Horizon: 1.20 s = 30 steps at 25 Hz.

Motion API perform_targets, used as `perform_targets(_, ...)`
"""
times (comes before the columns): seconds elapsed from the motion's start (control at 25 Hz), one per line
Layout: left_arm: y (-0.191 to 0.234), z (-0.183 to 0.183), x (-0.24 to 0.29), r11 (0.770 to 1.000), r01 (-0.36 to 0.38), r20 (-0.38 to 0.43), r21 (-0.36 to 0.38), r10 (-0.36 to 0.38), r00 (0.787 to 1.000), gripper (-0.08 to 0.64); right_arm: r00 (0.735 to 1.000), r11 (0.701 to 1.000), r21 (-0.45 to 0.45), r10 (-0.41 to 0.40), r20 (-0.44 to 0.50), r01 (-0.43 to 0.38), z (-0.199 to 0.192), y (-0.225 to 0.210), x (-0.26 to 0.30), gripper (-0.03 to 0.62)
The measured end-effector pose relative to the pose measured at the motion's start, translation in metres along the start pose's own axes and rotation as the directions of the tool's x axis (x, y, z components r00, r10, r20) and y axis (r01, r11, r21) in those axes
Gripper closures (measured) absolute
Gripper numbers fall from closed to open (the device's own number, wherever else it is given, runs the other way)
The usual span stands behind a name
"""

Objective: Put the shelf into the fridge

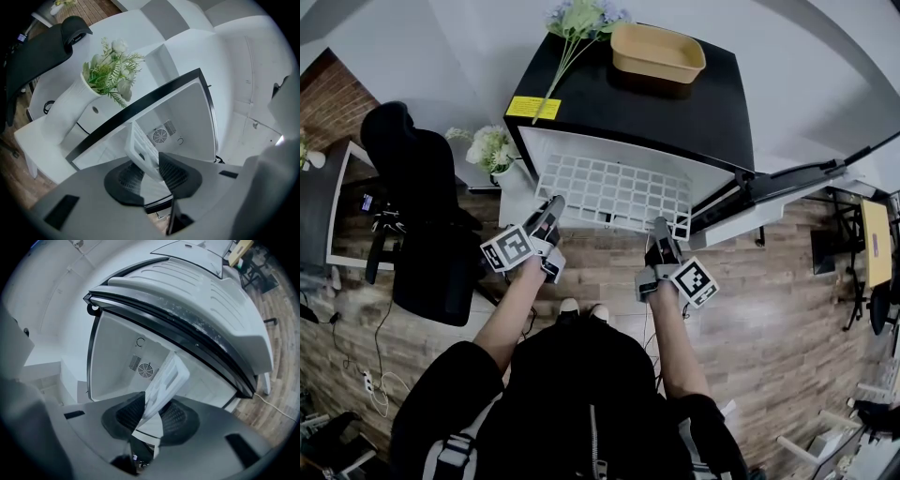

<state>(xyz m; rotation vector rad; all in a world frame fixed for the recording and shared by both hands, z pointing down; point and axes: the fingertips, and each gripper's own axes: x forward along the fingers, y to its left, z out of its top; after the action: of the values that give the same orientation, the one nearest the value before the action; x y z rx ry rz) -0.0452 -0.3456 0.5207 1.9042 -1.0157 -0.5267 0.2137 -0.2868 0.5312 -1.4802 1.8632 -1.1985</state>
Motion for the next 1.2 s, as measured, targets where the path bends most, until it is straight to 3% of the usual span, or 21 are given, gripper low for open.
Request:
perform_targets(0.56, 0.005, 0.008, 0.02, 1.0, -0.001, 0.008, -0.001, 0.001, 1.0, 0.454, 0.999, 0.999, 0.018, 0.049, 0.017, -0.05, 0.011, 0.005, 0.024, 0.506)
perform_targets(0.76, 0.007, 0.012, 0.029, 1.0, -0.004, 0.019, -0.005, 0.004, 1.0, 0.454, 1.0, 1.0, -0.001, 0.002, 0.019, -0.002, 0.016, -0.003, 0.029, 0.508)
perform_targets(1.2, 0.014, 0.022, 0.048, 0.999, -0.033, 0.088, -0.037, 0.036, 0.995, 0.46, 0.997, 1.0, 0.018, 0.003, 0.081, -0.004, 0.028, -0.005, 0.049, 0.512)
